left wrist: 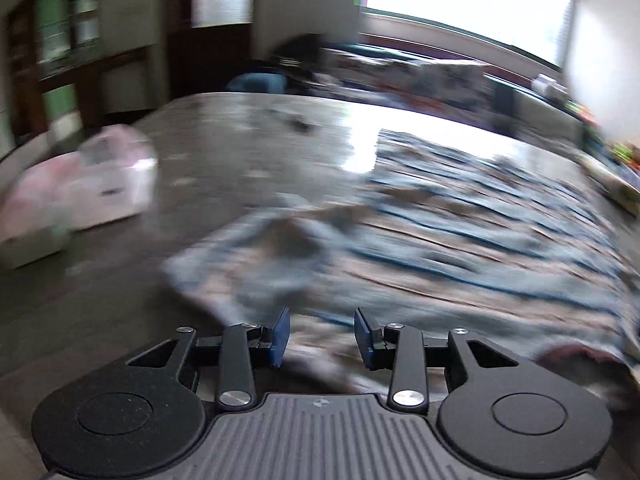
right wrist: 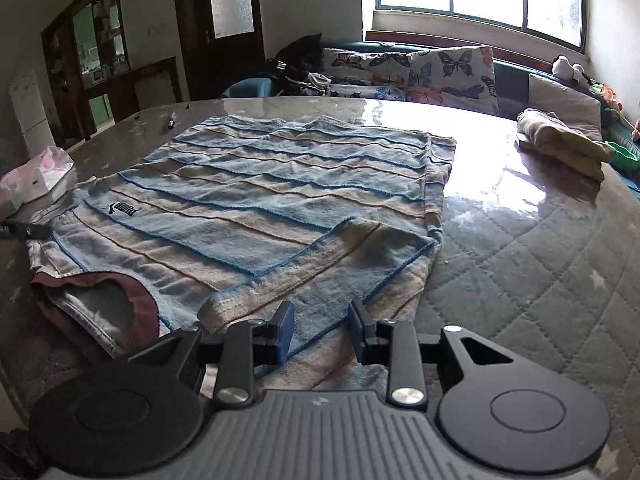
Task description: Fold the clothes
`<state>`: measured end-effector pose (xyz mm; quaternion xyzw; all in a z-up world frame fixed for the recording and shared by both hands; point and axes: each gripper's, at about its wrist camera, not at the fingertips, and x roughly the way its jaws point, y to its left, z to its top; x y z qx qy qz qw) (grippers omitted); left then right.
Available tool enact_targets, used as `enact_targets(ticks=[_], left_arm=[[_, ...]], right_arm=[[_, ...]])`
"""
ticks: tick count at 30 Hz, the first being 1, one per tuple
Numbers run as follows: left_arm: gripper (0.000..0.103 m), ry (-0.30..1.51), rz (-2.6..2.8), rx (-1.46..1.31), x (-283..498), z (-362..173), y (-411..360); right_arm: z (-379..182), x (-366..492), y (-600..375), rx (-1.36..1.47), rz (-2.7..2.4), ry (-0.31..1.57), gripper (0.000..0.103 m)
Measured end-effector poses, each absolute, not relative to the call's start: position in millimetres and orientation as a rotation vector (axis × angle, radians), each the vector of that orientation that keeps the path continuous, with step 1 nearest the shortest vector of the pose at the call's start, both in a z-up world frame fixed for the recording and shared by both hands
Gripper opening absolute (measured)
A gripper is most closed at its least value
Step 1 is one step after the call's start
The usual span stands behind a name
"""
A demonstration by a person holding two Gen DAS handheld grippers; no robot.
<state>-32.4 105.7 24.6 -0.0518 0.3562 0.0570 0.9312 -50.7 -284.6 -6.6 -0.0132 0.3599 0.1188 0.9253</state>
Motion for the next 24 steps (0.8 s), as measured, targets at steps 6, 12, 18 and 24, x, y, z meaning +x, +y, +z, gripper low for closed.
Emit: enact_targets(ticks=[6, 12, 18, 24], left_arm=[[0.041, 0.72, 0.317, -0.197, -23, 20, 153], [0.038, 0.714, 0.334, -0.216, -13, 18, 167], [0.007, 0.674, 0.305, -0.229, -9, 21, 169], [0.006, 0.548, 0.134, -0.188, -23, 48, 143]], right_arm=[[-7, -49, -284, -0.024, 0.241, 0.745, 0.03], [-7, -47, -283, -0.023, 0.236, 0.746, 0.03], [-7, -46, -283, -0.021, 0.235, 0.746, 0.03], [-7, -46, -283, -0.019, 0.234, 0.743, 0.031]])
